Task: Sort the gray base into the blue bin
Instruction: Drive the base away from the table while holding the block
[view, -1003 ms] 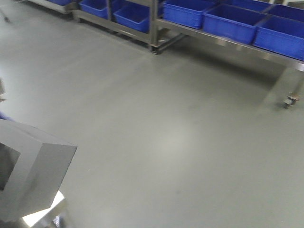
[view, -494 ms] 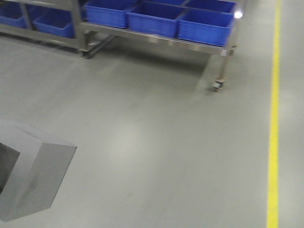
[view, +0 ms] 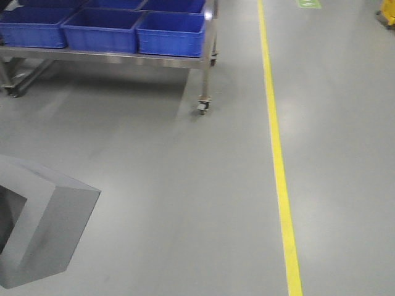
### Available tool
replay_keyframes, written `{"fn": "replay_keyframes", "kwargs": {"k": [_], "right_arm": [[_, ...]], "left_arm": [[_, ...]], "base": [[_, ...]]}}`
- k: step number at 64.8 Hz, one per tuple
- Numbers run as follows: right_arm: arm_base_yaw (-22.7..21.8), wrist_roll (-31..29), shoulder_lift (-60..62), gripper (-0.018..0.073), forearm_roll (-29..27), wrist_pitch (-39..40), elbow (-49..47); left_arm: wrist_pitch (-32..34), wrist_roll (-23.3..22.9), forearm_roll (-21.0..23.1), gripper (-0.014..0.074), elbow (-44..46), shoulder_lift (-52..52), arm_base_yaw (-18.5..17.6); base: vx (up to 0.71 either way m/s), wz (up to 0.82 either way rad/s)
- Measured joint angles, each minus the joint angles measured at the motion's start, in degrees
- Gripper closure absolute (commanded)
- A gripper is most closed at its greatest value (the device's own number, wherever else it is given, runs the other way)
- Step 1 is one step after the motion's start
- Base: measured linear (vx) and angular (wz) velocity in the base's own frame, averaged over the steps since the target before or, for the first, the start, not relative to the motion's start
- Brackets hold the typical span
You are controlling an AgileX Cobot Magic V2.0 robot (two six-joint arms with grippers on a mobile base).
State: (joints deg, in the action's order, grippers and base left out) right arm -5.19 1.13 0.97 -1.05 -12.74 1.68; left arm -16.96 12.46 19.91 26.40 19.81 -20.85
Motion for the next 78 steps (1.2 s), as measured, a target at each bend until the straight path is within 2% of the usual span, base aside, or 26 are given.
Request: {"fn": "replay_keyframes", "kwargs": {"k": [30, 78], "right_arm": [[0.0, 0.0, 0.0, 0.0564, 0.0, 0.0, 0.0], [0.0, 0.0, 0.0, 0.0564, 0.0, 0.0, 0.0]], "left_arm": [[0.0, 0.0, 0.0, 0.0576, 0.0, 0.0, 0.0], [0.0, 0.0, 0.0, 0.0576, 0.0, 0.0, 0.0]], "base": [[0.22, -0.24], [0.33, 0.03]]}}
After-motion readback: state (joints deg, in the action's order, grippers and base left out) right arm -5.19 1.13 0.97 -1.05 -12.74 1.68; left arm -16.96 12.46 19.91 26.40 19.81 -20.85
